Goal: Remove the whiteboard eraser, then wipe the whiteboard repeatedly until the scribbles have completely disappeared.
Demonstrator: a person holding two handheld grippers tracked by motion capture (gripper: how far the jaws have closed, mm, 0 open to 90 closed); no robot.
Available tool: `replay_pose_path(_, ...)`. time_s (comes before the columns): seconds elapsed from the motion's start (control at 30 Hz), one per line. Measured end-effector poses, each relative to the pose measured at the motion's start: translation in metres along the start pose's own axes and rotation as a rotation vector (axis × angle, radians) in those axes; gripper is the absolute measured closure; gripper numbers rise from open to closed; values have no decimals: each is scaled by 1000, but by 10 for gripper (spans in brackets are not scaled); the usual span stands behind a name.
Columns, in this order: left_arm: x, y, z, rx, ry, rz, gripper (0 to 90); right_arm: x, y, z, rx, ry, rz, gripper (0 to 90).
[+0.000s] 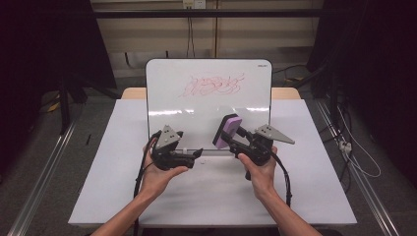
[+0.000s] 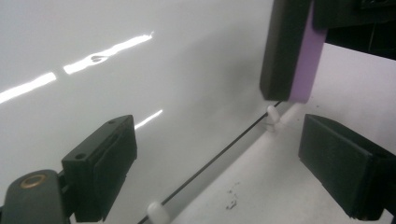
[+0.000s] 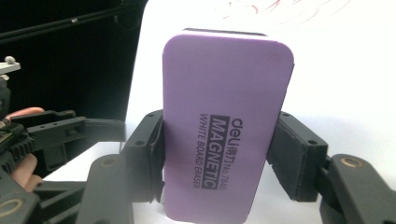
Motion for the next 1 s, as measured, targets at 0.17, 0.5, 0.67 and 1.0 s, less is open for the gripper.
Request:
replay_pose_path(0.17, 6, -10, -4, 18, -17, 11, 87, 5, 4, 1, 35, -33, -42, 411)
replay_pose_path(0.5, 21, -25, -22, 26, -39, 89, 49, 14, 9, 8, 122, -84, -128, 413)
replay_pose_path(0.67, 36, -30, -32, 27, -35, 97, 48, 18, 12, 12, 159, -110, -166, 414)
replay_pose_path(1.0, 57, -42, -51, 56, -47, 100, 50, 22, 19, 38, 204, -129, -241, 415)
Point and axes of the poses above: each handheld gripper's, and its own axes: x roughly backward along the jaws, z roughly out of its top, y roughly to its right, the point moved 2 cm from there along -x, roughly forward along the jaws, and after that the axes turned 13 degrees about z, right-handed, at the moved point
